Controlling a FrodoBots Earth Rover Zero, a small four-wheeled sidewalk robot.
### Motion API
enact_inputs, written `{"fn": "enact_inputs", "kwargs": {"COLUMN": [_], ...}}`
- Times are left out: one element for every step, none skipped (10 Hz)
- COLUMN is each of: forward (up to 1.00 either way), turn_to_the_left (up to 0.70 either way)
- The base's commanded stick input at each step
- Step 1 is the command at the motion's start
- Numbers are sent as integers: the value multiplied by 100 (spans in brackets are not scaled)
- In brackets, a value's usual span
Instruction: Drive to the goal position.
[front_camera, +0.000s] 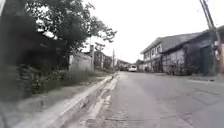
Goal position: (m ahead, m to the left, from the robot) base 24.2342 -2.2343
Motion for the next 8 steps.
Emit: {"fn": "enact_inputs", "kwargs": {"forward": [100, 100, 100, 100, 100, 100, 100, 100], "turn_to_the_left": [0, 0, -17, -40, -40, -40, -40, -40]}}
